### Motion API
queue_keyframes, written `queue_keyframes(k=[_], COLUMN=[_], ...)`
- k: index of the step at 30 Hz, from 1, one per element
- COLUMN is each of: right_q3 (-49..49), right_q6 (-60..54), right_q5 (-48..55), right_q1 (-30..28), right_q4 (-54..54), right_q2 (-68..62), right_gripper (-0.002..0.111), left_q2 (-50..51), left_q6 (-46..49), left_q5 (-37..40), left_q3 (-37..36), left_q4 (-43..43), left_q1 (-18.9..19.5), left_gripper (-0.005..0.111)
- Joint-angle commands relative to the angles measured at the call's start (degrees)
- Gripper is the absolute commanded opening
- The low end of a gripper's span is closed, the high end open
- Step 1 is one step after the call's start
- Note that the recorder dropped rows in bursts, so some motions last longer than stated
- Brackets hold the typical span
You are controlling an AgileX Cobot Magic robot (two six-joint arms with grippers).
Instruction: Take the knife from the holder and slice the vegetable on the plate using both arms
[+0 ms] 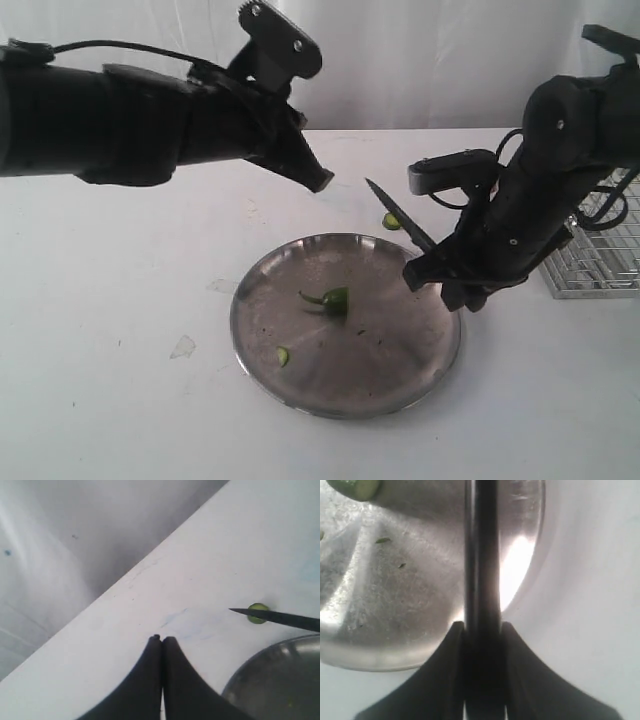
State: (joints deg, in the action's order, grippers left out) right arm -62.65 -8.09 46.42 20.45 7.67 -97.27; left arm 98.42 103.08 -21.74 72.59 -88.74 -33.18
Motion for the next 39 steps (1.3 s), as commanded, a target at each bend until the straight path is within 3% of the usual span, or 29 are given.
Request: queue_keyframes(k=[1, 5, 7, 9, 11, 14, 16, 21, 24, 28, 31, 39], right_q3=[0.3, 2.3, 3.1, 3.2, 3.2, 3.2, 3.2, 3.2, 3.2, 3.2, 3.2, 3.4], right_q6=[-0.7, 7.4, 12.0, 15.3, 20.0, 33.6, 40.0, 40.7, 43.0, 43.0, 43.0, 44.4], right_q5=[2.2, -1.1, -2.4, -2.8, -3.8, -4.7, -3.9, -3.3, -4.1, -4.1, -4.3, -3.5], right_q1=[3.6, 7.6, 10.6, 13.9, 17.9, 22.3, 23.5, 24.1, 24.1, 24.1, 24.1, 24.1], right_q4=[0.2, 0.3, 0.3, 0.3, -1.6, -10.0, -12.6, -10.8, -12.3, -12.4, -12.4, -14.9], right_q2=[0.7, 0.8, 0.8, 1.0, 1.6, 1.9, 1.6, 0.8, 0.2, -2.1, -3.4, -3.5], right_gripper=[0.000, 0.000, 0.000, 0.000, 0.000, 0.000, 0.000, 0.000, 0.000, 0.000, 0.000, 0.000], left_q2=[-1.4, -1.2, -0.8, -0.6, -0.1, 0.4, 0.3, 4.6, 9.4, 16.3, 21.5, 30.7], left_q6=[15.9, 18.0, 18.0, 18.0, 16.7, 10.9, 5.7, 1.2, -0.3, 1.5, 2.1, -1.8], left_q5=[-5.6, -2.6, 2.9, 9.7, 14.3, 10.7, 12.6, 39.0, 51.1, 74.4, 85.1, 91.7], left_q3=[-2.1, -10.2, -14.4, -17.8, -17.7, -13.8, -10.3, -4.5, -3.3, -2.1, 0.5, 5.8], left_q4=[-11.2, -11.2, -11.2, -4.5, -0.4, -0.3, -0.9, -3.0, -10.5, -11.2, -11.2, -11.2], left_q1=[-0.2, -0.2, -0.1, -0.1, -0.1, 0.4, 2.7, 14.1, 21.1, 27.8, 28.9, 28.9], left_gripper=[0.000, 0.000, 0.000, 0.000, 0.000, 0.000, 0.000, 0.000, 0.000, 0.000, 0.000, 0.000])
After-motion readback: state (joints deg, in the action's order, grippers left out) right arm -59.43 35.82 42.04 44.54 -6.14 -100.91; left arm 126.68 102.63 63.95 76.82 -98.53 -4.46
